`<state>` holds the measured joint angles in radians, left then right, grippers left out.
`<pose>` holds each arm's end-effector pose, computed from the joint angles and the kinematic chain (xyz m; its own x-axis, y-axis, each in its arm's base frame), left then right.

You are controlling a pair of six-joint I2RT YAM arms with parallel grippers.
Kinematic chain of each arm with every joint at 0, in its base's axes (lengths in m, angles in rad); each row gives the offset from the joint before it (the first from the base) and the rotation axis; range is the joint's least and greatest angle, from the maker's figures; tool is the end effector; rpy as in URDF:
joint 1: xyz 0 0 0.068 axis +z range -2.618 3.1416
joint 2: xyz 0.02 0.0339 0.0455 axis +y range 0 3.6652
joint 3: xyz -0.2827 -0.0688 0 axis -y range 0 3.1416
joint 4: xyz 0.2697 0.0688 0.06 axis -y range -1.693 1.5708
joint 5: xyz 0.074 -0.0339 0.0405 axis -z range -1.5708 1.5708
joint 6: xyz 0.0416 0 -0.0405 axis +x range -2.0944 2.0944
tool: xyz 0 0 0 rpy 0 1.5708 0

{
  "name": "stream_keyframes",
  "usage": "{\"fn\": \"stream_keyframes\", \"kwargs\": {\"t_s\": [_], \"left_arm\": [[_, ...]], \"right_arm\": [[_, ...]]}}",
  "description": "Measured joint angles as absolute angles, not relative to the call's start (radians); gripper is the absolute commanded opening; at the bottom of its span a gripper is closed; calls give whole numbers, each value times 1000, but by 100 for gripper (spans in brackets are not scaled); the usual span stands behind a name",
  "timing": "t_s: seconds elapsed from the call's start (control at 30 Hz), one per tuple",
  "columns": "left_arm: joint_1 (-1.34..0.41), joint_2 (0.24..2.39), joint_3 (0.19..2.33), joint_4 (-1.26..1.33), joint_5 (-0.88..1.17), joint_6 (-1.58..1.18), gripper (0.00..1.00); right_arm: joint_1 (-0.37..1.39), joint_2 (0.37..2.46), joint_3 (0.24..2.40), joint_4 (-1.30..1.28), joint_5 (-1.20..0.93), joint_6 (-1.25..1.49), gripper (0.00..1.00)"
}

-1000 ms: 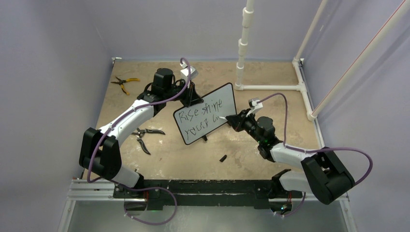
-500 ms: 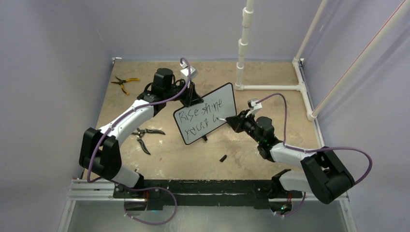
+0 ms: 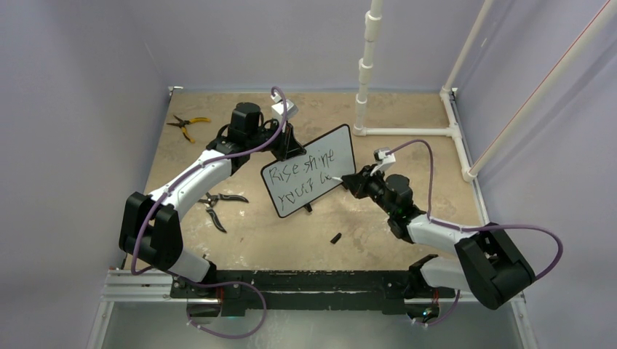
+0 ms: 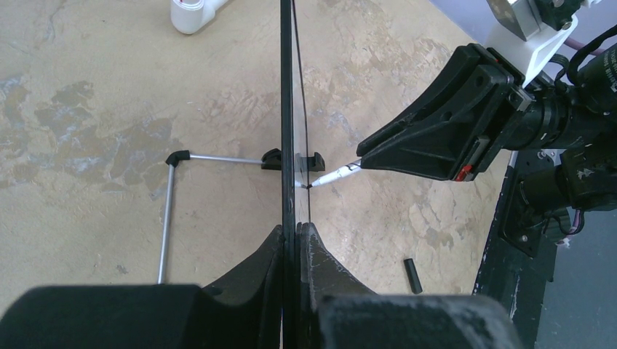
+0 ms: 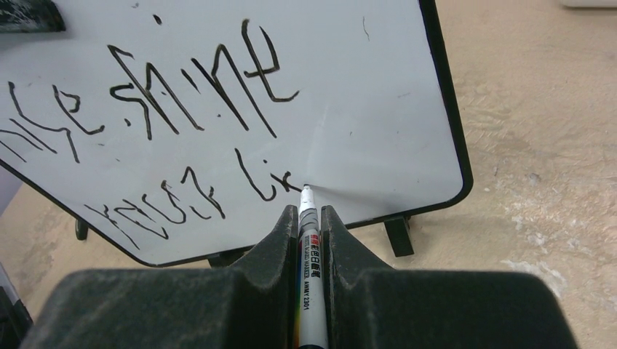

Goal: Write a sentence on the whiteboard

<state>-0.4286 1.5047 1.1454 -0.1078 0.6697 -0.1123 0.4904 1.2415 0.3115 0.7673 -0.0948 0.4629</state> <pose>0.3259 -0.1773 0.3089 -0.5000 0.1319 -0.8559 0.7788 0.5007 -0.3778 0.2203 0.1221 0.1820 -0.3740 0.3042 -0.8761 -0.4294 0.7805 0.4544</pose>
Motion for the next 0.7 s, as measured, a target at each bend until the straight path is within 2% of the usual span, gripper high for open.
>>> {"fn": "stream_keyframes", "kwargs": {"t_s": [0.7], "left_arm": [[-429,1505,1140,-98,670,-113,0]], "right_arm": [[490,1222,331,757,-86,465,0]]}}
